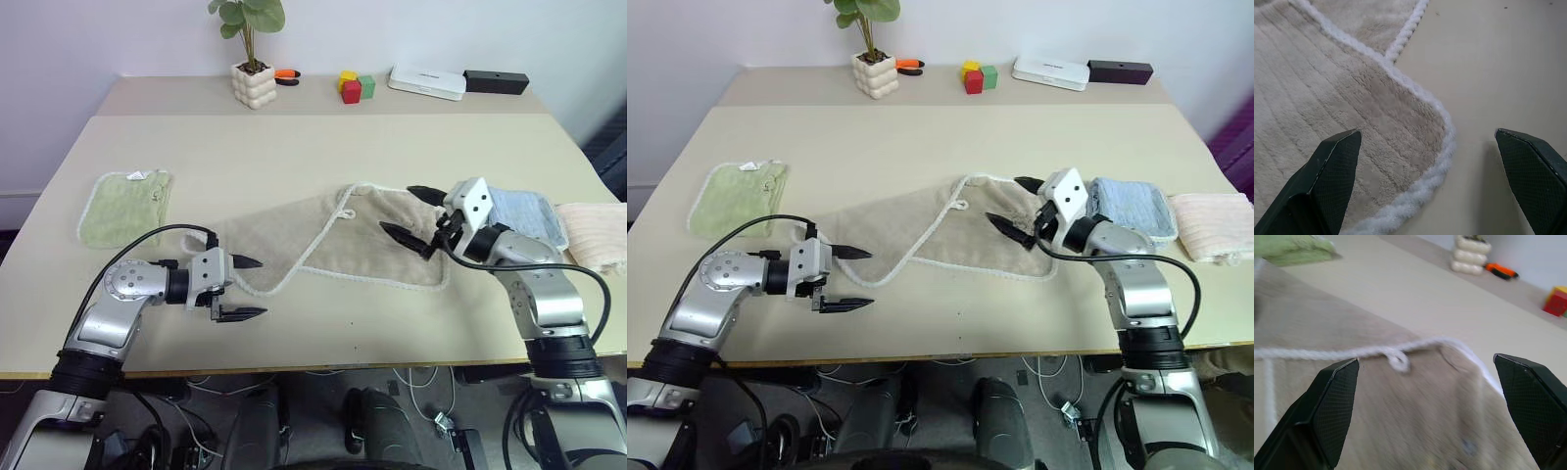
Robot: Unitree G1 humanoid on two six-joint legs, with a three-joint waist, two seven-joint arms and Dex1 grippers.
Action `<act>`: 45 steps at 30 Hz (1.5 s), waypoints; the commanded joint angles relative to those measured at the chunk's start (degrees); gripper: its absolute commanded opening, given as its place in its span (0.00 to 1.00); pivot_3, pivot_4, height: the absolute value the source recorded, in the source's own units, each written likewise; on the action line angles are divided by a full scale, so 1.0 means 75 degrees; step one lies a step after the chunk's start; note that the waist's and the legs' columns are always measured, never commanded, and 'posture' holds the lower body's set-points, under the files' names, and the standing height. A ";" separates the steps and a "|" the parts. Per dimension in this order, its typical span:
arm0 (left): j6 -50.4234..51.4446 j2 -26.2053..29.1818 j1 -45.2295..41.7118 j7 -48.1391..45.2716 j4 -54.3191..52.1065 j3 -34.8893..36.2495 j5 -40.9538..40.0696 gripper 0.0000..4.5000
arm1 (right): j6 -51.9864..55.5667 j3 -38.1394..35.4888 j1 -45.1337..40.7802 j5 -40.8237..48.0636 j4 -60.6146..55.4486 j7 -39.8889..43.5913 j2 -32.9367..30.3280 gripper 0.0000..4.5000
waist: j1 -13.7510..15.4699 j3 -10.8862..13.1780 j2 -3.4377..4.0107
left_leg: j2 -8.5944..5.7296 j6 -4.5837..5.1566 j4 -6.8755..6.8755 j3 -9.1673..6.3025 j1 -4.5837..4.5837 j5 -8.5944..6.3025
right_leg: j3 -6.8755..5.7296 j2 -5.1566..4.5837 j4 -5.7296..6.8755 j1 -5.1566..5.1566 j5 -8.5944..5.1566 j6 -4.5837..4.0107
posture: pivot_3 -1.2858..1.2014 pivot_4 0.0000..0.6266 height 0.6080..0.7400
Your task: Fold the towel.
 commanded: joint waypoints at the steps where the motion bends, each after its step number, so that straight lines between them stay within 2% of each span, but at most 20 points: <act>1: -0.0122 0.0073 -0.0026 0.0144 0.0234 -0.0094 0.0293 0.88 | 0.0003 0.0001 -0.0067 -0.0002 -0.0514 -0.0210 0.0113 1.00 | 0.0020 -0.0003 0.0003 | 0.0000 0.0000 0.0001 -0.0002 0.0001 0.0000 | -0.0001 0.0000 0.0000 0.0004 0.0000 0.0000 | 0.52 0.24 1.00; 3: -0.0230 0.0054 -0.0080 0.0215 0.0320 -0.0222 0.0441 0.71 | -0.0007 -0.0064 0.0011 0.0044 -0.0557 -0.0193 0.0071 1.00 | 0.0017 -0.0007 0.0008 | -0.0001 0.0000 0.0003 -0.0002 0.0002 0.0000 | 0.0000 -0.0003 -0.0001 0.0005 0.0000 0.0000 | 0.52 0.24 1.00; 9: -0.0152 -0.0029 -0.0313 0.0518 0.0807 -0.0399 0.0704 0.03 | -0.0044 -0.0211 0.0212 0.0047 -0.0673 -0.0268 0.0010 1.00 | 0.0015 -0.0031 0.0043 | -0.0001 0.0000 0.0006 -0.0006 0.0013 0.0000 | -0.0001 -0.0002 0.0000 0.0018 0.0000 -0.0001 | 0.52 0.24 1.00; 14: -0.0047 -0.0102 -0.0487 0.0638 0.1018 -0.0404 0.0611 0.01 | -0.0088 -0.0259 0.0333 0.0058 -0.0725 -0.0330 -0.0023 1.00 | 0.0016 -0.0046 0.0069 | -0.0001 0.0000 0.0005 -0.0004 0.0016 0.0000 | -0.0001 -0.0001 0.0000 0.0018 0.0000 -0.0001 | 0.52 0.24 1.00; 22: 0.0842 -0.0223 -0.1002 0.0730 0.0675 0.1054 -0.1095 0.01 | -0.0163 -0.0506 0.0254 -0.0059 0.0026 -0.0216 -0.0479 1.00 | 0.0020 -0.0044 0.0065 | -0.0001 0.0001 0.0006 -0.0006 0.0004 0.0000 | -0.0001 -0.0001 0.0000 0.0009 -0.0001 0.0000 | 0.52 0.24 1.00; 25: 0.0953 -0.0233 -0.1180 0.0868 0.0691 0.1473 -0.1337 0.01 | -0.0205 -0.0581 -0.0229 -0.0348 0.0967 -0.0488 -0.0657 1.00 | 0.0000 -0.0044 0.0065 | -0.0004 0.0001 0.0008 -0.0004 0.0006 0.0000 | -0.0001 -0.0001 -0.0001 0.0014 0.0000 0.0001 | 0.52 0.24 1.00; 29: 0.0899 -0.0325 -0.1166 0.1167 0.0587 0.1778 -0.1414 0.01 | -0.0224 -0.0388 -0.1490 -0.1083 0.2837 -0.1734 -0.0286 1.00 | -0.0089 -0.0043 0.0067 | -0.0004 0.0000 0.0002 0.0001 0.0009 0.0002 | 0.0000 -0.0001 0.0001 0.0009 0.0000 0.0001 | 0.52 0.24 1.00; 35: 0.0802 -0.0497 -0.0808 0.1513 0.0160 0.1708 -0.1265 0.01 | -0.0015 -0.0230 -0.3346 -0.1600 0.5532 -0.2843 0.0544 1.00 | -0.0213 -0.0041 0.0069 | -0.0006 -0.0038 -0.0018 0.0007 0.0008 0.0025 | 0.0000 0.0001 0.0000 0.0003 -0.0001 0.0002 | 0.52 0.24 1.00; 39: 0.0939 -0.0569 -0.0602 0.1714 -0.0177 0.1727 -0.1302 0.01 | 0.0385 -0.0481 -0.4366 -0.1406 0.7265 -0.3027 0.0829 1.00 | -0.0186 -0.0039 0.0071 | -0.0006 -0.0040 -0.0017 0.0010 0.0006 0.0027 | 0.0003 0.0000 0.0001 0.0001 0.0000 0.0002 | 0.52 0.24 1.00; 43: 0.1007 -0.0574 -0.0464 0.1838 -0.0375 0.1703 -0.1279 0.01 | 0.0516 -0.0607 -0.4856 -0.1404 0.8269 -0.3023 0.0881 1.00 | -0.0173 -0.0039 0.0071 | -0.0006 -0.0033 -0.0018 0.0008 0.0005 0.0022 | 0.0004 0.0000 0.0001 0.0003 0.0000 0.0002 | 0.52 0.24 1.00; 45: 0.1057 -0.0574 -0.0426 0.1889 -0.0460 0.1705 -0.1295 0.00 | 0.0677 -0.0489 -0.4959 -0.1547 0.8608 -0.3083 0.0871 0.87 | -0.0185 -0.0039 0.0071 | -0.0006 -0.0015 -0.0018 0.0009 0.0006 0.0012 | 0.0005 0.0000 0.0001 0.0003 0.0000 0.0002 | 0.52 0.24 1.00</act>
